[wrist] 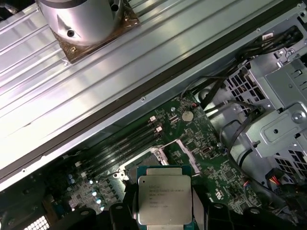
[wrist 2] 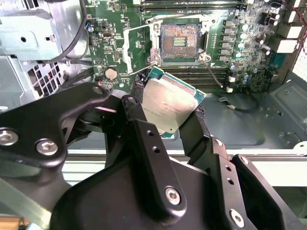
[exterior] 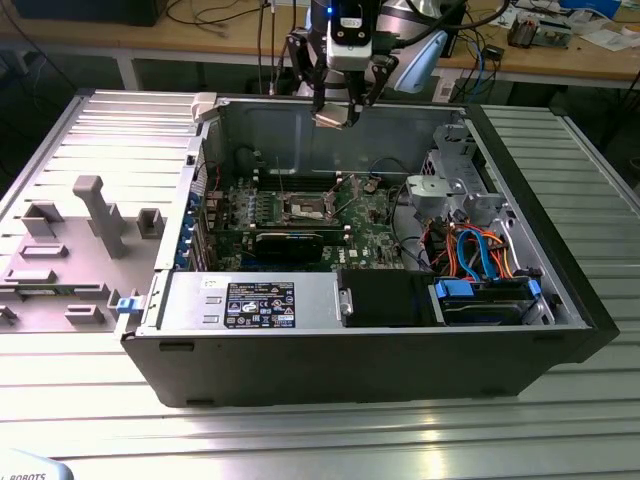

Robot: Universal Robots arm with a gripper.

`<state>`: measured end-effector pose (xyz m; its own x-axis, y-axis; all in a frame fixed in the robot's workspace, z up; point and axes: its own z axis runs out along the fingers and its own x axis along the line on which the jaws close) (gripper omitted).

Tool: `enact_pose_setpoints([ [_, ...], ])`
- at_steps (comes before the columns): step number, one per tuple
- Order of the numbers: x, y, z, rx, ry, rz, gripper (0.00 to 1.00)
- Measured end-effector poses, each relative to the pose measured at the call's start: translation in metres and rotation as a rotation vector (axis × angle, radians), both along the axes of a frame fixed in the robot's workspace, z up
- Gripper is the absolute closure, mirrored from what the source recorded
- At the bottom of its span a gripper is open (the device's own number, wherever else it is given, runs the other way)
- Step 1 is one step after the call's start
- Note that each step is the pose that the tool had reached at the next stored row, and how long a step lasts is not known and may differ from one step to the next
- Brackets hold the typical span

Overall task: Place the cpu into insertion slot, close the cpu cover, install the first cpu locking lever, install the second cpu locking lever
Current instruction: 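Place the cpu into insertion slot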

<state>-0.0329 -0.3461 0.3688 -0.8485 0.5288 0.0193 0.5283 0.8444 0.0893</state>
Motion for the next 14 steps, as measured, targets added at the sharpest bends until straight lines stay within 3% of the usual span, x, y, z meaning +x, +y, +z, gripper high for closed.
enact_pose_setpoints([
  [5,0.0000,0.0000,-0.0001,0.0001,0.0000,-0.044,0.46],
  [14,0.0000,0.0000,-0.0001,0.0001,0.0000,-0.046,0.46],
])
